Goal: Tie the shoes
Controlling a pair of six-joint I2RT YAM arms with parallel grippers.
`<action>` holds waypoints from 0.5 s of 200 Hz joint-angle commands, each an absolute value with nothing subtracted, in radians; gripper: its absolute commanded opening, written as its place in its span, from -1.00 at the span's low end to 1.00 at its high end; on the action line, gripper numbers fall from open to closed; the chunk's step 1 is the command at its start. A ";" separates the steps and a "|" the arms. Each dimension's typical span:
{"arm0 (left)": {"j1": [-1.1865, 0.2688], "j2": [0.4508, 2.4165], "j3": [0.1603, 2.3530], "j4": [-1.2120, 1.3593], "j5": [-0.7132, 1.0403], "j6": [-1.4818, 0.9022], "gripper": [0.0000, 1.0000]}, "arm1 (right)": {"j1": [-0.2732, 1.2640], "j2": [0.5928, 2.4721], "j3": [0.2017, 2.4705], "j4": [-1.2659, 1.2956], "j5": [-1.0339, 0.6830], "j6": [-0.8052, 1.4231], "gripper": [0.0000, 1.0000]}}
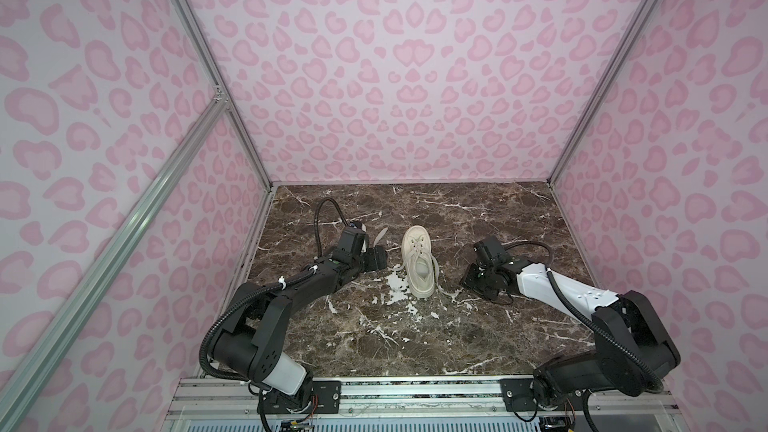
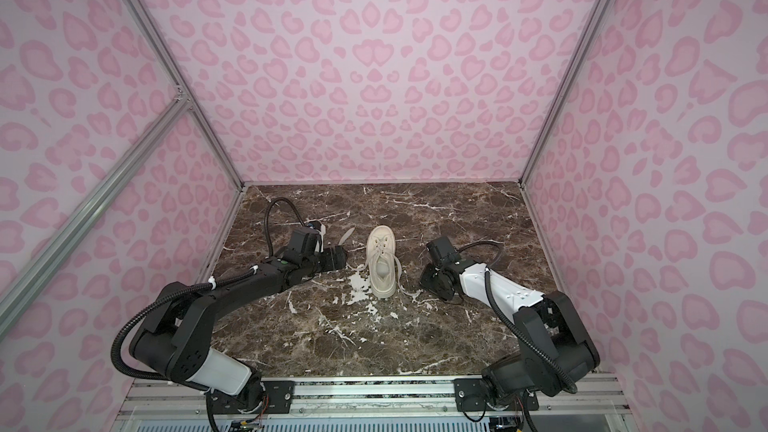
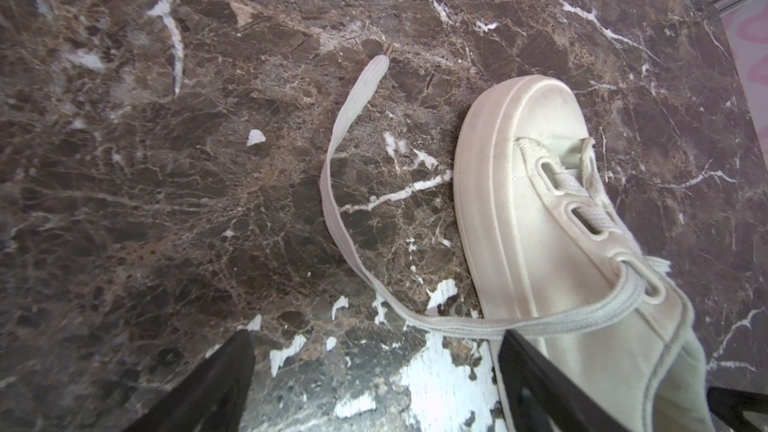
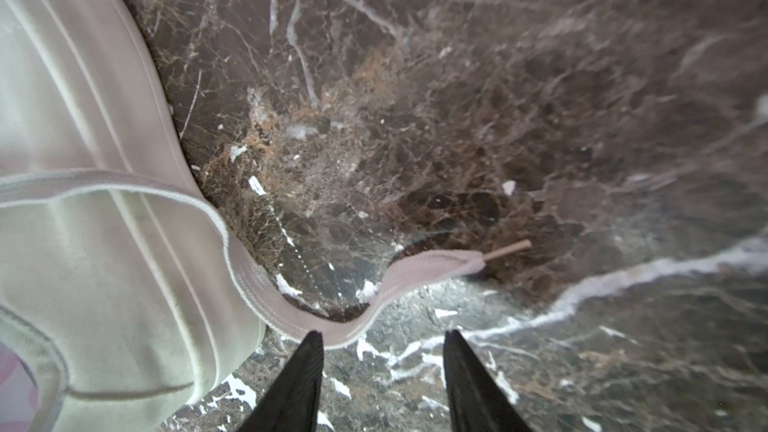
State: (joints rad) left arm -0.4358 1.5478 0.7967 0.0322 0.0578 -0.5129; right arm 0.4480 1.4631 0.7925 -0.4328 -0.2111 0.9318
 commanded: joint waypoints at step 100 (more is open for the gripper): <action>-0.427 1.624 0.872 -0.047 0.056 -0.509 0.67 | 0.468 1.532 0.791 -0.383 -0.189 0.942 -0.72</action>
State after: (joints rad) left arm -0.4294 1.6054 0.8402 -0.0082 0.0696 -0.5110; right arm 0.4667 1.5299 0.7982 -0.3950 -0.2096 0.9535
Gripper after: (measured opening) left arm 0.851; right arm 0.167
